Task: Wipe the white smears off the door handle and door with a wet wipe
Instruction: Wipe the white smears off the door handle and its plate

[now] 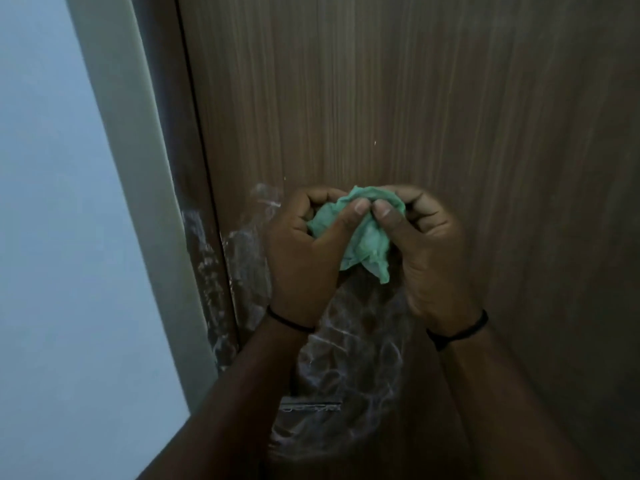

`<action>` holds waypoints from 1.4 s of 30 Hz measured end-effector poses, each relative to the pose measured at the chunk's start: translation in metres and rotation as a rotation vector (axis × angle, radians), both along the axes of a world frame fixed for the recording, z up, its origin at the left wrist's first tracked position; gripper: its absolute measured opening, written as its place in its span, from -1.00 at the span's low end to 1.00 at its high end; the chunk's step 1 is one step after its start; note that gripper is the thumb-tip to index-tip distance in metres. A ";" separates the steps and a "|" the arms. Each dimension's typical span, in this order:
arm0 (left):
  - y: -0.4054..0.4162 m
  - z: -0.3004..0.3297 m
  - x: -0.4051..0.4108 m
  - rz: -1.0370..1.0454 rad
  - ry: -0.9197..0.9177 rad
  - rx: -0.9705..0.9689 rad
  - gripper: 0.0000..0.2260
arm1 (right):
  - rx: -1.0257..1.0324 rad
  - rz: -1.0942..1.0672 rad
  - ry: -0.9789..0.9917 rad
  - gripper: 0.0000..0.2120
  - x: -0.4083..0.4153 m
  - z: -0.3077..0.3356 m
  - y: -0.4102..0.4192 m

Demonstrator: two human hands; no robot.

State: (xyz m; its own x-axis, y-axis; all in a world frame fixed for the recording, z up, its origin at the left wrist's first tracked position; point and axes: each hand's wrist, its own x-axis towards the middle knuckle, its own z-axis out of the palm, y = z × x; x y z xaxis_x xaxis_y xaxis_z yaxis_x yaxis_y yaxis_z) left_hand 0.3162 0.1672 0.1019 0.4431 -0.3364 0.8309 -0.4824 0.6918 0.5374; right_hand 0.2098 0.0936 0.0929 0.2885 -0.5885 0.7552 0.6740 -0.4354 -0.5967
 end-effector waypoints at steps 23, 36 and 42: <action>0.062 -0.169 0.061 0.101 0.089 0.169 -0.87 | -0.022 -0.038 0.134 -0.84 0.052 -0.149 0.068; 0.088 -0.175 0.034 0.138 0.063 0.187 -0.90 | 0.035 -0.135 0.122 -0.92 0.026 -0.155 0.089; 0.105 -0.173 0.031 0.170 0.123 0.143 -0.96 | 0.001 -0.069 0.333 -0.83 0.015 -0.150 0.106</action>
